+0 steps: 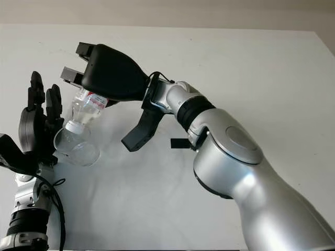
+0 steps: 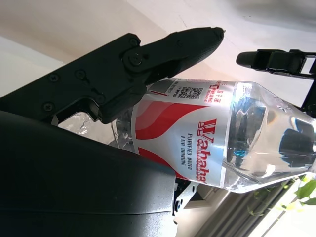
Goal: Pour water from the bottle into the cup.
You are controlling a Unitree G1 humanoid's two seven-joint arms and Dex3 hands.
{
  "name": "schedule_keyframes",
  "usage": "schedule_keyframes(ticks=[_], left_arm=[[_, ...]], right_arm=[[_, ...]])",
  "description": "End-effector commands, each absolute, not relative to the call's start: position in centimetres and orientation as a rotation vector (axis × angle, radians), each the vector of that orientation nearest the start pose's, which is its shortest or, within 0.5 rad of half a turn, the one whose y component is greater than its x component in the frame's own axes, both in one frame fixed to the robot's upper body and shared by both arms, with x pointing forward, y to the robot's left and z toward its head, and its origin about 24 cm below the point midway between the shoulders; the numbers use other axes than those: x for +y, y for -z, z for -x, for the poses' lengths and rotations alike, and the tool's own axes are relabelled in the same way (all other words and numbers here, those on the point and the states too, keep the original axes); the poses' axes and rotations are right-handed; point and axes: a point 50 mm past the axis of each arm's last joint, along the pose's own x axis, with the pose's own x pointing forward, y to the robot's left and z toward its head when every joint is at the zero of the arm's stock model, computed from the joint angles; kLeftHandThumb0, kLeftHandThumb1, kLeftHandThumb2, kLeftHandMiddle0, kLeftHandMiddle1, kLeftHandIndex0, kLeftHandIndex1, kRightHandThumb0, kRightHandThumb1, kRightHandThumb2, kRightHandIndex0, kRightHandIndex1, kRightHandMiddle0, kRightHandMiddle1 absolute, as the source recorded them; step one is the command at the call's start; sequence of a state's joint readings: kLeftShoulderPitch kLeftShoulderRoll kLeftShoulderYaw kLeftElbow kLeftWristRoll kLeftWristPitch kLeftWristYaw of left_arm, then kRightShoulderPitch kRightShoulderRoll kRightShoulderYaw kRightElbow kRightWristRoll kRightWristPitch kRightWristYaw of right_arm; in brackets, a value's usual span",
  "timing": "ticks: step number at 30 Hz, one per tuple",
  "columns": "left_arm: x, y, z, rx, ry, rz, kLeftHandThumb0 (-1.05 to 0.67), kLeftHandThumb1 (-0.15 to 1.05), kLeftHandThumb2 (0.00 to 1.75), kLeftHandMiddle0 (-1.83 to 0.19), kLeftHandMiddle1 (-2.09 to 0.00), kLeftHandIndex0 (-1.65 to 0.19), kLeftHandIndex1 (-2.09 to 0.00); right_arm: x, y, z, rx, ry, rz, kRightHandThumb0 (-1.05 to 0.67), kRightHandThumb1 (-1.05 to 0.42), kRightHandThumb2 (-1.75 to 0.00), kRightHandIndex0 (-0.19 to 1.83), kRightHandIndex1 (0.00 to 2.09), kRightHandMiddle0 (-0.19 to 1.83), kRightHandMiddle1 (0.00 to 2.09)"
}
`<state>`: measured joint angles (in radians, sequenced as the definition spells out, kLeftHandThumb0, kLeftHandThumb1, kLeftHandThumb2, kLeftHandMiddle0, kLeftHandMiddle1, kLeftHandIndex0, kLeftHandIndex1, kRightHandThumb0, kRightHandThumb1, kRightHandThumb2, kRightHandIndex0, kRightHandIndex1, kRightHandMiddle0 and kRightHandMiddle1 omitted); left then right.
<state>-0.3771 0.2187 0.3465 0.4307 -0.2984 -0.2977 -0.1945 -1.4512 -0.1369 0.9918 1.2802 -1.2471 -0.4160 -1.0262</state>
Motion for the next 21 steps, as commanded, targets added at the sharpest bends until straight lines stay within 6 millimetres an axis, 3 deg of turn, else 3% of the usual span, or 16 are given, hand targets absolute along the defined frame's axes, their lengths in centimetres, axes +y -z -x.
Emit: schedule_keyframes(ticks=[1, 4, 17, 20, 21], left_arm=[[25.19, -8.08, -30.39, -0.293, -0.146, 0.143, -0.64, 1.05, 0.55, 0.09, -0.05, 0.19, -0.04], [25.15, -8.11, -30.43, -0.296, -0.141, 0.145, -0.64, 1.05, 0.55, 0.09, -0.05, 0.19, -0.04], [25.13, -8.06, -30.52, -0.294, -0.148, 0.144, -0.64, 1.05, 0.55, 0.07, -0.06, 0.18, -0.05], [25.25, -8.07, -30.43, -0.294, -0.145, 0.139, -0.63, 1.05, 0.56, 0.09, -0.05, 0.19, -0.05], [25.29, -8.08, -30.41, -0.294, -0.143, 0.137, -0.63, 1.05, 0.56, 0.09, -0.05, 0.19, -0.05]], right_arm=[[0.94, -22.97, -36.96, -1.711, -0.250, 1.697, -0.49, -1.05, -0.19, 1.29, 2.09, 0.50, 2.09], [0.97, -22.99, -36.88, -1.719, -0.279, 1.696, -0.49, -1.05, -0.13, 1.25, 2.09, 0.31, 2.01], [0.95, -22.83, -36.73, -1.743, -0.310, 1.697, -0.50, -1.05, -0.13, 1.25, 2.09, 0.25, 2.09], [1.08, -22.60, -36.70, -1.669, -0.315, 1.628, -0.50, -1.05, -0.12, 1.24, 2.09, 0.27, 1.99], [1.11, -22.54, -36.69, -1.636, -0.325, 1.599, -0.50, -1.05, -0.14, 1.22, 2.09, 0.25, 1.85]])
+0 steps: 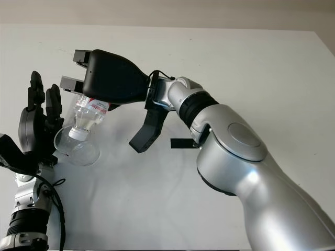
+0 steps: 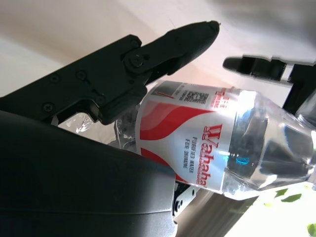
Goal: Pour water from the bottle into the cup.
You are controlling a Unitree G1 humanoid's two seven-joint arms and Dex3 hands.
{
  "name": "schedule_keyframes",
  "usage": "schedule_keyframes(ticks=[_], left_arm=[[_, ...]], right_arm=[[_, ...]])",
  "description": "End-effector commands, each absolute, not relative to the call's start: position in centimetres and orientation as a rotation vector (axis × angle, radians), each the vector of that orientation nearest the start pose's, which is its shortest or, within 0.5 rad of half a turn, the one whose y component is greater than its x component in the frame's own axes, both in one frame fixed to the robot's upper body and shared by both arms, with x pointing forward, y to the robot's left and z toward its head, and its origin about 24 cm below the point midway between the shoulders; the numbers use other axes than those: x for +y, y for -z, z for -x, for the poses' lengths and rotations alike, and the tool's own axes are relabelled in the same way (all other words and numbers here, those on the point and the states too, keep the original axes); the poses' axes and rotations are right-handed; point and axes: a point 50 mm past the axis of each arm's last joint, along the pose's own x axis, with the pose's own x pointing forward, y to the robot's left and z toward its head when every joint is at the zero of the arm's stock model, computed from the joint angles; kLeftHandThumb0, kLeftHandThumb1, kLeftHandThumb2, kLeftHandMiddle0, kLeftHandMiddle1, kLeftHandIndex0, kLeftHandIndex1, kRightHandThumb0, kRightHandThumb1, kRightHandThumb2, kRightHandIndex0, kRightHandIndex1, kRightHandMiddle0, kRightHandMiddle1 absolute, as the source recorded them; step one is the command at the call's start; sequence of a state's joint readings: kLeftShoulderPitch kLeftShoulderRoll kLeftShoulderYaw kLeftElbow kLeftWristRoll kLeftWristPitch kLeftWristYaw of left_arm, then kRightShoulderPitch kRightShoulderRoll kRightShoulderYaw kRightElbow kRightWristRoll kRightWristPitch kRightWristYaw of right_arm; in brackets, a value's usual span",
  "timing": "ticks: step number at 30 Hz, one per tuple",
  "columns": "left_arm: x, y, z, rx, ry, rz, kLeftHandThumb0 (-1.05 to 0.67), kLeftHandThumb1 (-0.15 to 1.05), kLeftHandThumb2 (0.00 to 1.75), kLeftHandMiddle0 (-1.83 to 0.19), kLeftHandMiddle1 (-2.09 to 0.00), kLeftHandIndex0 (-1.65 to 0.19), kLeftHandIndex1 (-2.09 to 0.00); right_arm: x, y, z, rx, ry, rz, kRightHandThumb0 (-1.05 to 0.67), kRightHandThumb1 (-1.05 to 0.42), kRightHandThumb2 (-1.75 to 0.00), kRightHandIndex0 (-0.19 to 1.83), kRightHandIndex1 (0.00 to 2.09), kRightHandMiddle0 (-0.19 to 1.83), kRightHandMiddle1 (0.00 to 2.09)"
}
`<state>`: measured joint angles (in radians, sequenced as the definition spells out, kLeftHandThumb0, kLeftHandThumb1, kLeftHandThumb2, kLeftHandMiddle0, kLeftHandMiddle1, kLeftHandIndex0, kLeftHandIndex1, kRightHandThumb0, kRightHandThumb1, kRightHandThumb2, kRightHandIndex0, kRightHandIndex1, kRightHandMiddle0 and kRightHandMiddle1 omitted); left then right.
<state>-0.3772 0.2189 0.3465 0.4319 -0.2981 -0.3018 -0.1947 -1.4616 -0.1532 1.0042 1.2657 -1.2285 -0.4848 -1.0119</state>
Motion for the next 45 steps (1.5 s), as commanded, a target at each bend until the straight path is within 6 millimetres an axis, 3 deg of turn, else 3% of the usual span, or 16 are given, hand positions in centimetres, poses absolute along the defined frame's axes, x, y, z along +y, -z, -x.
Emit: schedule_keyframes(ticks=[1, 2, 3, 5, 10, 16, 24, 30, 38, 45], left_arm=[[25.3, -8.1, -30.4, -0.293, -0.143, 0.136, -0.63, 1.05, 0.56, 0.09, -0.05, 0.19, -0.04], [25.4, -8.1, -30.3, -0.295, -0.142, 0.135, -0.63, 1.05, 0.56, 0.09, -0.05, 0.19, -0.04], [25.5, -8.1, -30.3, -0.297, -0.142, 0.135, -0.63, 1.05, 0.56, 0.10, -0.05, 0.19, -0.04], [25.5, -8.1, -30.2, -0.300, -0.142, 0.137, -0.63, 1.05, 0.56, 0.10, -0.05, 0.19, -0.04], [25.7, -8.1, -30.1, -0.298, -0.148, 0.133, -0.62, 1.05, 0.55, 0.08, -0.06, 0.18, -0.05], [25.7, -8.3, -30.2, -0.300, -0.134, 0.127, -0.63, 1.05, 0.54, 0.08, -0.06, 0.19, -0.05], [25.5, -8.2, -30.2, -0.292, -0.137, 0.148, -0.62, 1.05, 0.53, 0.06, -0.06, 0.17, -0.06], [25.5, -8.1, -30.3, -0.294, -0.126, 0.158, -0.62, 1.05, 0.56, 0.07, -0.05, 0.18, -0.05], [25.4, -7.9, -30.5, -0.276, -0.125, 0.143, -0.63, 1.05, 0.59, 0.07, -0.05, 0.18, -0.05], [25.4, -7.9, -30.5, -0.276, -0.114, 0.153, -0.62, 1.05, 0.59, 0.09, -0.05, 0.19, -0.04]], right_arm=[[1.1, -22.5, -36.7, -1.598, -0.332, 1.562, -0.50, -1.05, -0.16, 1.21, 2.09, 0.27, 1.79], [1.1, -22.5, -36.7, -1.562, -0.333, 1.521, -0.50, -1.05, -0.18, 1.20, 2.09, 0.29, 1.77], [1.1, -22.4, -36.7, -1.521, -0.333, 1.483, -0.49, -1.05, -0.22, 1.20, 2.09, 0.33, 1.92], [0.8, -22.4, -37.0, -1.413, -0.339, 1.407, -0.48, -1.05, -0.35, 1.22, 2.09, 0.60, 2.06], [-0.5, -22.0, -37.7, -1.156, -0.363, 1.236, -0.41, -1.05, -0.32, 1.13, 2.09, 0.72, 2.09], [-2.7, -21.0, -38.5, -0.935, -0.333, 1.017, -0.41, -1.05, -0.32, 1.22, 2.09, 0.93, 2.09], [-6.6, -19.2, -39.4, -0.613, -0.404, 0.614, -0.42, -1.05, -0.45, 1.20, 2.09, 0.84, 2.09], [-10.4, -17.2, -38.3, -0.535, -0.411, 0.514, -0.41, -1.05, -0.45, 1.04, 2.09, 0.71, 2.09], [-14.7, -14.8, -35.3, -0.499, -0.338, 0.478, -0.39, -1.05, -0.44, 0.96, 2.09, 0.63, 2.09], [-16.4, -13.3, -33.1, -0.482, -0.268, 0.423, -0.41, -1.05, -0.44, 0.96, 2.09, 0.63, 2.09]])
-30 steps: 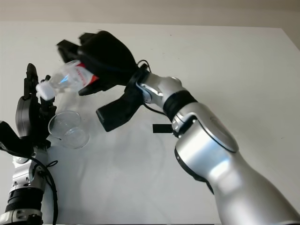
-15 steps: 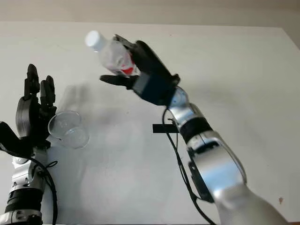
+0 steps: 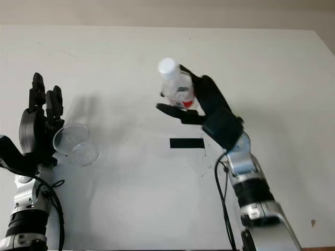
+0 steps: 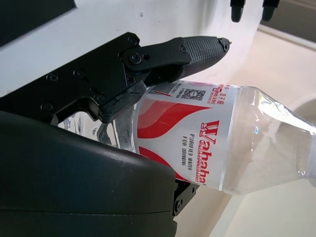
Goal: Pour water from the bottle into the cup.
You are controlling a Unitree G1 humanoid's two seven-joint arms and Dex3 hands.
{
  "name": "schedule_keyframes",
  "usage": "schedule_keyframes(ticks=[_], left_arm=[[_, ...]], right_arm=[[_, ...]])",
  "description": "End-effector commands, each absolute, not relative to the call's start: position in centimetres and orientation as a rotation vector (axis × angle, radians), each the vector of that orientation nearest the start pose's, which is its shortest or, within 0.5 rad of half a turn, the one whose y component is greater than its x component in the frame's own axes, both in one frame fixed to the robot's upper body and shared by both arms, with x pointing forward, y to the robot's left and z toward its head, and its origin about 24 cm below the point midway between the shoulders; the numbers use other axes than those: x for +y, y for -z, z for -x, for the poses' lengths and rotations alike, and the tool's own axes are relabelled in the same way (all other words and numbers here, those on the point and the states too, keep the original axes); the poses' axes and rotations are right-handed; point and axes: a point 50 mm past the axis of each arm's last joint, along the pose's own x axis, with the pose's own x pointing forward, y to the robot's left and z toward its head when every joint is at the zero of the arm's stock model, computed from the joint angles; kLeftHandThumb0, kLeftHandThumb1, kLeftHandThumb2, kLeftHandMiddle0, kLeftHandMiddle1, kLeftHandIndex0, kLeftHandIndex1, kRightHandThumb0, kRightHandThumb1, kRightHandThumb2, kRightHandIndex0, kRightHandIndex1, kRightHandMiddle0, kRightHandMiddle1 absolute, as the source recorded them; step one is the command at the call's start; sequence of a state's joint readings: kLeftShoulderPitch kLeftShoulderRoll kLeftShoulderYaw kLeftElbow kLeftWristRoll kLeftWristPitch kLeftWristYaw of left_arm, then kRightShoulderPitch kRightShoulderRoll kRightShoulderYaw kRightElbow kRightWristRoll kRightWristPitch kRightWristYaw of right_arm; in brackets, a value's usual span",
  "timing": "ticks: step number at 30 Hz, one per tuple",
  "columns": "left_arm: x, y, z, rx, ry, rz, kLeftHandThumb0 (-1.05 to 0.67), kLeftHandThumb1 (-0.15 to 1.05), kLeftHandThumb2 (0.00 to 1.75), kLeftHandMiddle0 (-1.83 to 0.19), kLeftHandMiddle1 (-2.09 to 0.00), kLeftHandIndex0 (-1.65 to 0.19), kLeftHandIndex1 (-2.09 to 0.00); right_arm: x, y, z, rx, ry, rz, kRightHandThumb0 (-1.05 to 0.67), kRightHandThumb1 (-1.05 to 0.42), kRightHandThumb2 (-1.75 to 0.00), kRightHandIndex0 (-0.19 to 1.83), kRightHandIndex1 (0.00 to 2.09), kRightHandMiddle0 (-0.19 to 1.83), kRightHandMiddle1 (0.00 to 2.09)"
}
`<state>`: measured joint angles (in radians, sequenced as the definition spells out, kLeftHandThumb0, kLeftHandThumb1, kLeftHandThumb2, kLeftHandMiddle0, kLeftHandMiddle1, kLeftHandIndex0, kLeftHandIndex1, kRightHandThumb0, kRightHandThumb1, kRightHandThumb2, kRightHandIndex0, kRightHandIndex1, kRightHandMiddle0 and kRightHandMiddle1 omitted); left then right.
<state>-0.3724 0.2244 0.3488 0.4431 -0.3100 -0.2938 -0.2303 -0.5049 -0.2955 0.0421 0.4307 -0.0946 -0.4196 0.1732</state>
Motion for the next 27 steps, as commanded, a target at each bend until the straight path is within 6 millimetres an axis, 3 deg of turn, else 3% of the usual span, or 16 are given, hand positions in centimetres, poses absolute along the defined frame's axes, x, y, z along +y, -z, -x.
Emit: schedule_keyframes(ticks=[1, 10, 19, 27], left_arm=[[25.4, -7.9, -30.6, -0.276, -0.111, 0.155, -0.62, 1.05, 0.59, 0.09, -0.05, 0.19, -0.04], [25.1, -7.9, -30.5, -0.277, -0.105, 0.163, -0.62, 1.05, 0.59, 0.11, -0.05, 0.19, -0.01], [25.1, -7.8, -30.2, -0.272, -0.109, 0.169, -0.61, 1.05, 0.60, 0.12, -0.05, 0.19, 0.00], [25.2, -7.8, -29.9, -0.275, -0.120, 0.150, -0.63, 1.05, 0.59, 0.09, -0.06, 0.18, -0.03]], right_arm=[[-16.5, -13.2, -32.9, -0.483, -0.259, 0.418, -0.41, -1.05, -0.44, 0.95, 2.09, 0.63, 2.09], [-17.0, -11.6, -31.9, -0.437, -0.222, 0.301, -0.45, -1.05, -0.44, 0.93, 2.09, 0.62, 2.09], [-16.9, -10.0, -32.1, -0.289, -0.244, 0.120, -0.48, -1.05, -0.44, 0.88, 2.09, 0.54, 2.09], [-16.7, -9.2, -32.2, -0.172, -0.250, 0.044, -0.47, -1.05, -0.43, 1.01, 2.09, 0.62, 2.09]])
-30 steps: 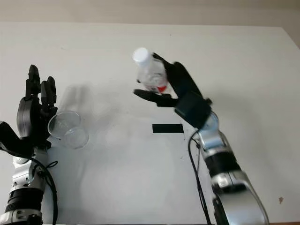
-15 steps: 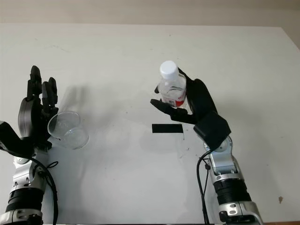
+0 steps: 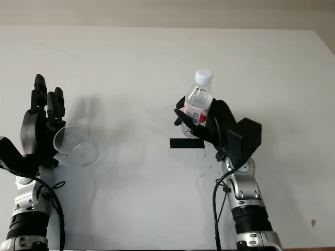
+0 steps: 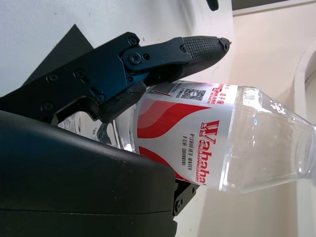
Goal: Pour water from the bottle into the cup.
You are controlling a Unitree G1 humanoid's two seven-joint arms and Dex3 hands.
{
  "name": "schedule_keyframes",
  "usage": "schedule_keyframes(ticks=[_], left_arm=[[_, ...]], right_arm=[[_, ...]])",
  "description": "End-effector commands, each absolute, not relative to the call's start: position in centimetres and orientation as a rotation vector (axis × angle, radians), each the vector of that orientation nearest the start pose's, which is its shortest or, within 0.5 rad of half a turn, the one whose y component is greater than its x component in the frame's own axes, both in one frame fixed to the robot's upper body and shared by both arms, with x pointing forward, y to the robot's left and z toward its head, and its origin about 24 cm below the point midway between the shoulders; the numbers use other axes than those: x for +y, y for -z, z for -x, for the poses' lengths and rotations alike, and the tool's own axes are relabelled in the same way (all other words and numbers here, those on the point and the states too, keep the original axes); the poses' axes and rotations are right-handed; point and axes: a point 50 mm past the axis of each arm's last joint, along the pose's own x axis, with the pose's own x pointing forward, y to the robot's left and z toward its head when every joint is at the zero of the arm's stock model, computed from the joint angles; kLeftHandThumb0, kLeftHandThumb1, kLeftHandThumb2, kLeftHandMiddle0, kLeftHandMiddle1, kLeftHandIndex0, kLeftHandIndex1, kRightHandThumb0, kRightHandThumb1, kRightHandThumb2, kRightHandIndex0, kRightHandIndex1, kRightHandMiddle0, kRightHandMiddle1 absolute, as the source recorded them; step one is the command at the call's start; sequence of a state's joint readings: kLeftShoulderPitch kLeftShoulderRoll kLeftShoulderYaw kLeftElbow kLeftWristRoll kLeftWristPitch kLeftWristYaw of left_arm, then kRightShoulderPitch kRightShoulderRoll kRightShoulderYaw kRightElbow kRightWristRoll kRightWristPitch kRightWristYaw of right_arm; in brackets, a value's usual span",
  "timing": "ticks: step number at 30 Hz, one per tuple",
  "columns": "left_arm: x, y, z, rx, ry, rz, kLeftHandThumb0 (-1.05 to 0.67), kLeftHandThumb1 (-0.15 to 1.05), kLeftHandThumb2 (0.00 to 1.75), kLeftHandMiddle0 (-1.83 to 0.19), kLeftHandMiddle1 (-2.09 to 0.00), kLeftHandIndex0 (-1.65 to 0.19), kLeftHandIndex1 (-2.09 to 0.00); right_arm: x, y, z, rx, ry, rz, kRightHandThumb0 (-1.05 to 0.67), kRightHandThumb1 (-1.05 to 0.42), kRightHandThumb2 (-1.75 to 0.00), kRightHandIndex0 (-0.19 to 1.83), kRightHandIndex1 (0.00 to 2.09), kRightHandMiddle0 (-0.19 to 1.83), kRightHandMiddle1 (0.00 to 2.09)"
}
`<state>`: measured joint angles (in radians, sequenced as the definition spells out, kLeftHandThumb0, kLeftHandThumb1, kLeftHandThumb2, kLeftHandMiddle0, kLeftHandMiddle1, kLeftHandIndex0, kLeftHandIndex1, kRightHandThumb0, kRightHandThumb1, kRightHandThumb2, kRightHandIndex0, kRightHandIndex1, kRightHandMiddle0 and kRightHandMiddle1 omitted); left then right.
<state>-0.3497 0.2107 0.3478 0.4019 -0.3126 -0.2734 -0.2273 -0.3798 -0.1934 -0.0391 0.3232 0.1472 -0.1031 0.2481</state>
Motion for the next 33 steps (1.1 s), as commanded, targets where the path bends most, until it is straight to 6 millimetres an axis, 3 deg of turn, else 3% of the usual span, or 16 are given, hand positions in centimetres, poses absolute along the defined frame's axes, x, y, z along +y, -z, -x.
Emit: schedule_keyframes(ticks=[1, 27, 30, 33], left_arm=[[25.2, -7.8, -29.9, -0.274, -0.116, 0.146, -0.63, 1.05, 0.59, 0.09, -0.06, 0.18, -0.03], [25.2, -7.9, -29.8, -0.277, -0.127, 0.144, -0.64, 1.05, 0.59, 0.07, -0.06, 0.18, -0.05], [25.3, -7.9, -29.7, -0.281, -0.125, 0.144, -0.63, 1.05, 0.59, 0.08, -0.06, 0.18, -0.05], [25.4, -7.9, -29.7, -0.280, -0.124, 0.140, -0.63, 1.05, 0.60, 0.08, -0.06, 0.18, -0.05]], right_arm=[[-16.7, -9.1, -32.1, -0.168, -0.250, 0.039, -0.47, -1.05, -0.43, 1.01, 2.09, 0.62, 2.09], [-16.2, -7.6, -31.0, -0.104, -0.311, 0.079, -0.49, -1.05, -0.45, 0.95, 2.09, 0.58, 2.09], [-16.3, -7.5, -30.9, -0.107, -0.330, 0.090, -0.50, -1.05, -0.43, 1.02, 2.09, 0.66, 2.09], [-16.4, -7.4, -30.8, -0.100, -0.353, 0.091, -0.55, -1.05, -0.36, 0.90, 2.09, 0.58, 2.09]])
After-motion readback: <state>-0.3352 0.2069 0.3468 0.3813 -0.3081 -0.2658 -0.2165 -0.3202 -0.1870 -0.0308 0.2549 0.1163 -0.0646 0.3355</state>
